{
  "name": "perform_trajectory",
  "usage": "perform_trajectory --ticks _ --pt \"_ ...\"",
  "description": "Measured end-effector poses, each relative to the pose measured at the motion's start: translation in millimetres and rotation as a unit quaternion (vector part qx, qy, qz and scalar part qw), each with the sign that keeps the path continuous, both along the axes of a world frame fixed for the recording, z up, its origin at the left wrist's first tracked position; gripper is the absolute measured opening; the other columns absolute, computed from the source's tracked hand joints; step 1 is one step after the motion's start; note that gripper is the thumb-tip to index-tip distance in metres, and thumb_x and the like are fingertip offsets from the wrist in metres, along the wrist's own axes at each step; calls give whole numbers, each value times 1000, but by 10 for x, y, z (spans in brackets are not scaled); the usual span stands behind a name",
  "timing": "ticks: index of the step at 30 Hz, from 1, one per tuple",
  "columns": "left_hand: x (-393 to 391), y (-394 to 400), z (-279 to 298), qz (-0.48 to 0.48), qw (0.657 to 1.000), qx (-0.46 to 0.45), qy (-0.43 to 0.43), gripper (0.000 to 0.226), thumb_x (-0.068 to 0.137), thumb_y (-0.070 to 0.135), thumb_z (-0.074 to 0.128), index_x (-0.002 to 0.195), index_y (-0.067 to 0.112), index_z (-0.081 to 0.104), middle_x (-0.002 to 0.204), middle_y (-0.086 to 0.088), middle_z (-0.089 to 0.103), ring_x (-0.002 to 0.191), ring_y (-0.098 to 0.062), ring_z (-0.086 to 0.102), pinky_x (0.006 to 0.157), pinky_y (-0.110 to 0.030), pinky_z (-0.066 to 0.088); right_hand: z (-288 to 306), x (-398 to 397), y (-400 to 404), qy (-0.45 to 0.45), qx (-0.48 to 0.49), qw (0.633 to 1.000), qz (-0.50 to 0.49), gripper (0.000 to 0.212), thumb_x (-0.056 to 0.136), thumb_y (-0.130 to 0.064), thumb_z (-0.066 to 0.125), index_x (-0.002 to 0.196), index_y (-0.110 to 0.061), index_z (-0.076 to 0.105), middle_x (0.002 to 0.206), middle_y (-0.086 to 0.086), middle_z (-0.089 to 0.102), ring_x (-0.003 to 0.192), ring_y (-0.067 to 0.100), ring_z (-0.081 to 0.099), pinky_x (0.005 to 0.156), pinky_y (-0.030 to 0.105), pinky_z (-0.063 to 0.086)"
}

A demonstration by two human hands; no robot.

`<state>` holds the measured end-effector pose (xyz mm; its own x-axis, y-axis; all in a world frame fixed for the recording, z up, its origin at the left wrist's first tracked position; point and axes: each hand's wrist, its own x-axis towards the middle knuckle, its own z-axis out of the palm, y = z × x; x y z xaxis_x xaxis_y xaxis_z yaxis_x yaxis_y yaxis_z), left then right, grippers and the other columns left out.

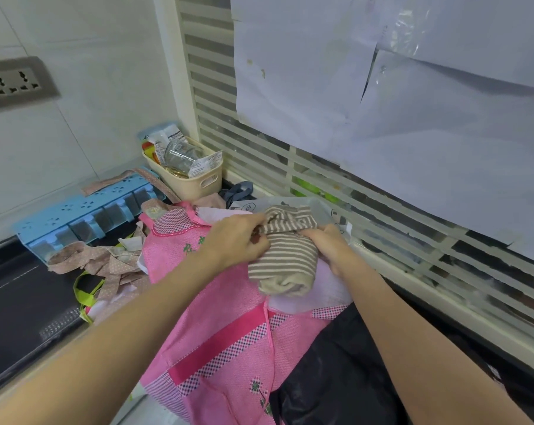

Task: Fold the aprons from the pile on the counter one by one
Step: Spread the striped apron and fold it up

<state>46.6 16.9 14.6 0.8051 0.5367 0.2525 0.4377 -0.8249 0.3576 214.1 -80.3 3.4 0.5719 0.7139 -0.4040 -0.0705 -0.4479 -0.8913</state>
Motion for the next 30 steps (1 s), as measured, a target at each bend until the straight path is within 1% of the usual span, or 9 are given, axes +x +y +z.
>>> perform_trajectory --ticks 4,6,8,12,16,21,24,27,30 --pt "76 -11 75 5 996 -86 6 15 79 34 49 79 21 55 78 4 60 79 -20 58 66 -29 45 0 35 -41 17 -11 999 -32 5 85 -13 62 86 -9 62 93 11 66 93 25 63 85 37 51" --pt "-2 92 55 28 974 -226 11 17 88 28 58 90 14 69 89 6 66 87 -14 62 74 -19 47 31 86 -86 7 -11 999 -39 14 84 -14 64 93 -3 65 90 10 67 85 22 64 70 30 55" --pt "-97 163 54 68 924 -377 1 27 89 32 61 93 9 74 93 0 72 91 -16 67 86 -26 51 80 148 -144 -42 -8 998 -43 15 84 -14 65 96 -5 65 84 7 66 73 15 61 52 23 45" --pt "50 92 229 92 884 -455 -63 35 91 37 57 103 7 68 101 -10 70 94 -24 68 88 -36 54 168 205 -90 -204 -17 979 11 14 84 -22 66 92 -11 65 87 5 66 80 18 61 60 26 43" --pt "351 -150 452 62 763 -641 -63 52 86 47 57 121 8 55 104 -7 62 90 -18 63 73 -27 58 347 -88 79 -514 -84 844 132 20 86 -37 60 92 -17 61 91 2 62 90 23 57 86 35 39" --pt "458 -142 316 151 679 -708 -123 32 83 41 66 96 12 58 85 -7 62 73 -18 62 66 -36 59 514 -375 9 -675 -72 702 214 22 94 -24 53 108 -10 60 103 5 66 82 18 36 96 31 26" --pt "465 -124 127 210 645 -705 -206 19 85 29 66 89 12 57 71 -6 59 51 -13 60 48 -30 56 431 -513 3 -723 -14 656 216 29 91 -20 58 116 -5 58 105 6 67 90 24 50 93 32 24" --pt "426 -36 20 264 634 -669 -285 5 90 14 54 94 10 55 68 -8 56 47 -15 56 38 -23 47 211 -591 17 -723 119 650 200 26 61 -8 84 85 -8 71 87 4 71 77 20 64 83 31 29" --pt "280 92 -40 282 627 -644 -334 16 89 5 49 106 6 47 69 -9 54 56 -19 54 37 -23 47 102 -575 8 -687 211 625 307 2 73 -9 69 73 -11 70 78 1 71 66 18 65 83 31 36"
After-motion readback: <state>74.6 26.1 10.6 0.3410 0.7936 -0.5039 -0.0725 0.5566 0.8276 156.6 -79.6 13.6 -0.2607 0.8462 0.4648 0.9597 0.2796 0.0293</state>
